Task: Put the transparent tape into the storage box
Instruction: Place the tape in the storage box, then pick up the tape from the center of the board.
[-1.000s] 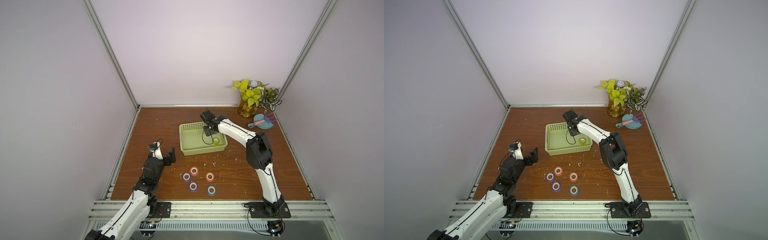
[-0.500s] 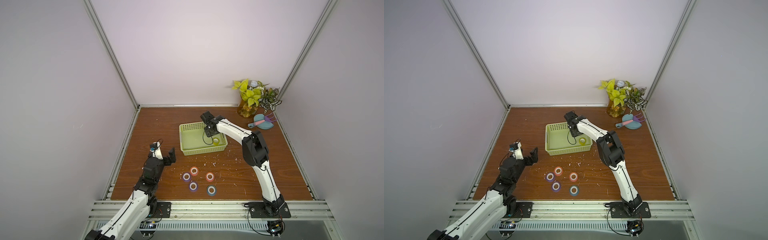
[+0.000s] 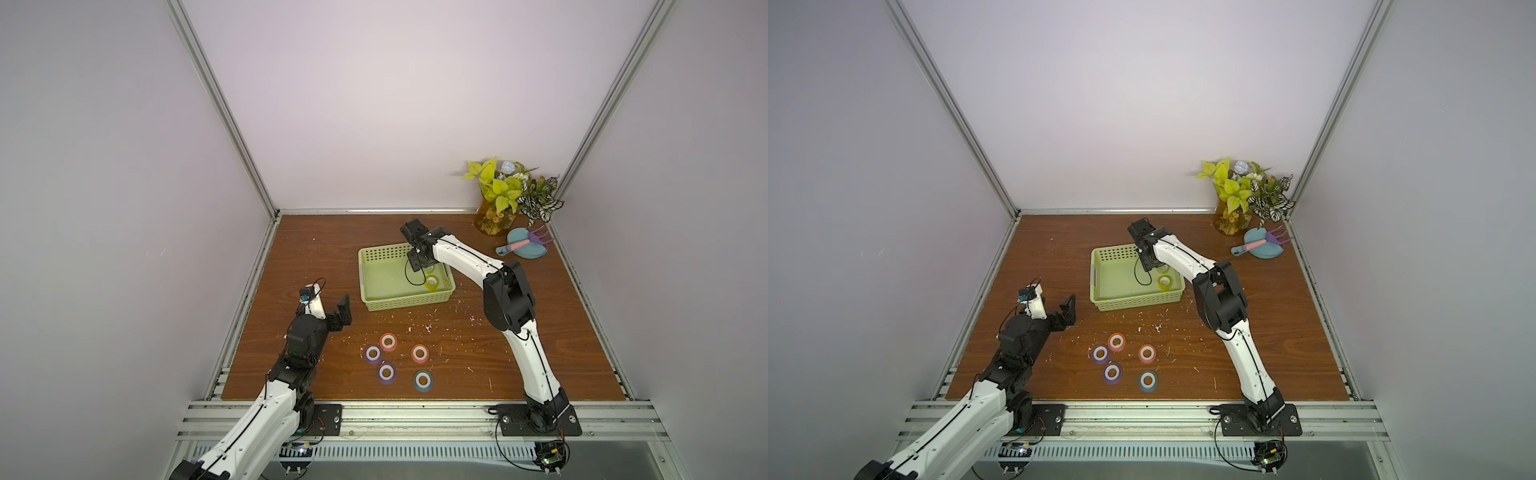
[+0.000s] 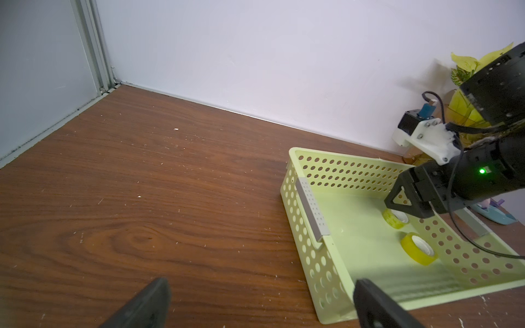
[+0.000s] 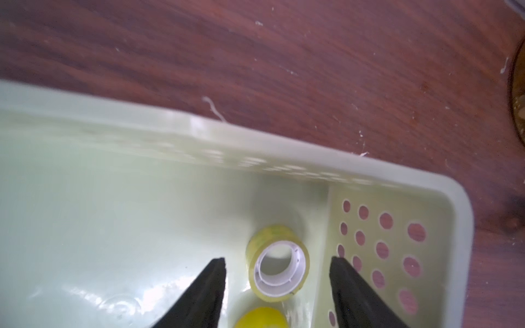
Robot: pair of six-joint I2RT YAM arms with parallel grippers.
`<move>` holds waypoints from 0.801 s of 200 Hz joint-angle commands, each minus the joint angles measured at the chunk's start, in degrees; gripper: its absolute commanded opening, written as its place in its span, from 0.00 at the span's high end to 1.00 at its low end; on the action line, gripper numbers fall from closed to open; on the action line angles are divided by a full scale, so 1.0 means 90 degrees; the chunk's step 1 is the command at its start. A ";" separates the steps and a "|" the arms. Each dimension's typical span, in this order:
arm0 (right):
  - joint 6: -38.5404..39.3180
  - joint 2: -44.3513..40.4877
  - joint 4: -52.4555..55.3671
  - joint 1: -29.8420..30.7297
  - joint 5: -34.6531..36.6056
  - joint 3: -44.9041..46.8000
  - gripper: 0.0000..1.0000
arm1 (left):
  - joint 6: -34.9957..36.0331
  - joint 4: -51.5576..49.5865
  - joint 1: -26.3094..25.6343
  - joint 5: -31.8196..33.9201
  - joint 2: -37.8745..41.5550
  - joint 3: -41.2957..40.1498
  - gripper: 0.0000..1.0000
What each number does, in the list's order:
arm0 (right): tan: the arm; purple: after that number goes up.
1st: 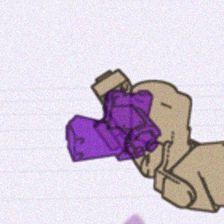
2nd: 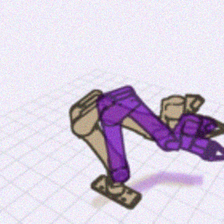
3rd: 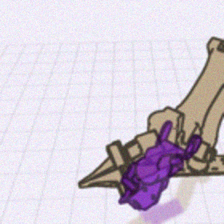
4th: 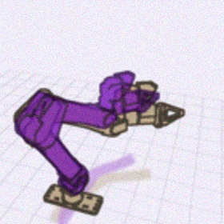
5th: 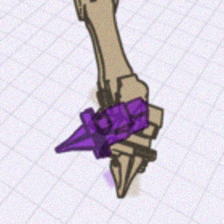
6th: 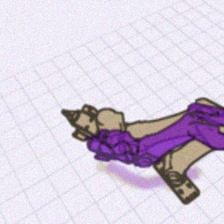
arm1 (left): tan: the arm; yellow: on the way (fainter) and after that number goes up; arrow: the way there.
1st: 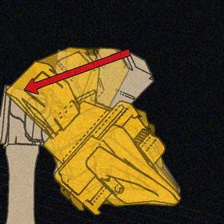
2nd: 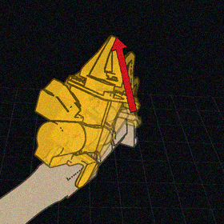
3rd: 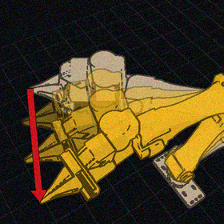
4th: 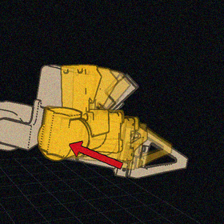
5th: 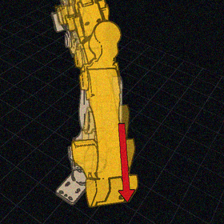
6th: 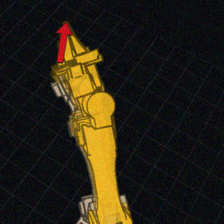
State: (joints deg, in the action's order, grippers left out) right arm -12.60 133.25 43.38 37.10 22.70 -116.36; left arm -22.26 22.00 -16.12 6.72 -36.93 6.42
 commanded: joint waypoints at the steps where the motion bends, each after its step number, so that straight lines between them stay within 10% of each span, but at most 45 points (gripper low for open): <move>1: 0.0080 -0.0530 0.0158 -0.0020 -0.0129 -0.0077 0.30 | 0.0042 -0.0114 0.0062 0.0034 0.0132 0.0039 0.01; 79: 0.0009 -0.2866 -0.1420 -0.0242 -0.1026 0.2478 0.02 | -0.0101 -0.1043 0.0060 -0.0153 0.0351 0.0568 0.01; 160: -0.0306 -0.5668 -0.3803 -0.1023 -0.1245 0.6588 0.01 | -0.0539 -0.2561 -0.0039 -0.0508 0.0294 0.1508 0.01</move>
State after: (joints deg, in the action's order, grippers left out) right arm -13.65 88.36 18.20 29.12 12.08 -63.90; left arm -24.97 4.69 -16.12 3.79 -33.76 17.17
